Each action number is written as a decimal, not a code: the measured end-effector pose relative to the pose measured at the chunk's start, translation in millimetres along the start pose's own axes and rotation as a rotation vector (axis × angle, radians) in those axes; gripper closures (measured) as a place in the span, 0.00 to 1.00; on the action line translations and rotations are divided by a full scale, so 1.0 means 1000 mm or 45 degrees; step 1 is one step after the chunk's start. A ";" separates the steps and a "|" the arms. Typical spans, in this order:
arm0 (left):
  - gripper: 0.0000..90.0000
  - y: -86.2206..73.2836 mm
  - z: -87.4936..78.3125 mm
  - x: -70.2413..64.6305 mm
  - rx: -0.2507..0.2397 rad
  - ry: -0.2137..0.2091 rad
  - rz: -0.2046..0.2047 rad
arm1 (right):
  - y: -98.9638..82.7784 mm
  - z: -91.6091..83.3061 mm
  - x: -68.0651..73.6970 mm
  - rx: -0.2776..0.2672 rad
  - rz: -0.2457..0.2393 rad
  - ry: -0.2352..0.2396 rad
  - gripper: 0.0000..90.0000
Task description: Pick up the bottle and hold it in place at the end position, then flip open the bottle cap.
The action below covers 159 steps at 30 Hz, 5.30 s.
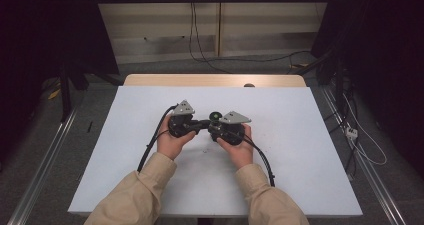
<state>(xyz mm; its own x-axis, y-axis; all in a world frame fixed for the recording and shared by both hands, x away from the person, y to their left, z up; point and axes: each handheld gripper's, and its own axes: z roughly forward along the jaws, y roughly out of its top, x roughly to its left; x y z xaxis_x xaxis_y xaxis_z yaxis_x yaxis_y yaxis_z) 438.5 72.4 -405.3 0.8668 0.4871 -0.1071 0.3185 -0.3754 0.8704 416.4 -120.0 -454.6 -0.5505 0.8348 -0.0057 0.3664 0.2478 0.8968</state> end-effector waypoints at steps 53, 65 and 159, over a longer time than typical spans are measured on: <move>1.00 0.003 -0.001 -0.002 0.006 0.022 0.004 | 0.000 0.000 0.000 -0.003 0.010 -0.003 0.60; 1.00 0.004 -0.001 -0.003 0.008 0.029 0.004 | 0.000 0.001 -0.001 -0.003 0.010 0.000 0.60; 1.00 0.021 -0.006 -0.007 0.062 0.076 0.052 | 0.000 0.001 -0.001 0.001 0.004 0.002 0.60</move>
<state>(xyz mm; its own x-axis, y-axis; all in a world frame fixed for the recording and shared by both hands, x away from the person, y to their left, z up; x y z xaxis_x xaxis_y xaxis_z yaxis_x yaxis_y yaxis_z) 437.1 65.4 -383.3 0.8557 0.5158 -0.0418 0.3026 -0.4330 0.8491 417.3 -120.0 -455.2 -0.5504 0.8349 -0.0019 0.3690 0.2453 0.8965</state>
